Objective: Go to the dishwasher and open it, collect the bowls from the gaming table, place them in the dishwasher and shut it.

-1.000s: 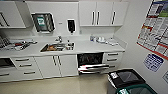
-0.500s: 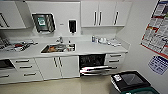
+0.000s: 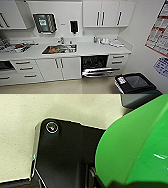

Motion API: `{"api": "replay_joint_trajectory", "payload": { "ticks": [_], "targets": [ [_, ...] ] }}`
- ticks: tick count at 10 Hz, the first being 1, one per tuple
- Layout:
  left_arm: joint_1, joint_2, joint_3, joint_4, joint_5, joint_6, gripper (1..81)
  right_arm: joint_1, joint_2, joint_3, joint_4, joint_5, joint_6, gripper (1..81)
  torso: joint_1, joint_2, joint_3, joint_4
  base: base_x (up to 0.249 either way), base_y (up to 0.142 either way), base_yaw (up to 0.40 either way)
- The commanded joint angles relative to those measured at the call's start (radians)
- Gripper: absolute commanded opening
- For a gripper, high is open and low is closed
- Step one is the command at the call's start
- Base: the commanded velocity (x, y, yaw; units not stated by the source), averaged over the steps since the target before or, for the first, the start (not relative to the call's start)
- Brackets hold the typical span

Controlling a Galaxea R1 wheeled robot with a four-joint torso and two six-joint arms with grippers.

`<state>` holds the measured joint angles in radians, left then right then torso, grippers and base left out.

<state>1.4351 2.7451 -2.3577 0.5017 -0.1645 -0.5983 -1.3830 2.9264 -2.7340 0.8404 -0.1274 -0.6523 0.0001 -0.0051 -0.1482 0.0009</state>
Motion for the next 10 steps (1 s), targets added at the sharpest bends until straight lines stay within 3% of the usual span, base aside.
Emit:
{"api": "replay_joint_trajectory", "payload": {
  "ticks": [1, 5, 10],
  "targets": [
    [-0.038, -0.021, 0.011, 0.012, 0.026, 0.005, 1.0, 0.046, -0.013, -0.001, 0.002, -0.087, -0.001, 1.0, 0.000, 0.000, 0.000, 0.000, 0.086, 0.091, 0.000],
    [-0.038, -0.019, 0.008, 0.012, 0.026, 0.005, 1.0, 0.044, -0.014, -0.001, 0.003, -0.087, -0.001, 1.0, 0.000, 0.000, 0.000, 0.000, 0.097, 0.086, 0.000],
    [-0.038, -0.019, 0.007, 0.012, 0.026, 0.005, 1.0, 0.041, -0.014, -0.001, 0.003, -0.080, -0.001, 1.0, 0.000, 0.000, 0.000, 0.000, 0.140, 0.000, 0.000]
  ]
}}
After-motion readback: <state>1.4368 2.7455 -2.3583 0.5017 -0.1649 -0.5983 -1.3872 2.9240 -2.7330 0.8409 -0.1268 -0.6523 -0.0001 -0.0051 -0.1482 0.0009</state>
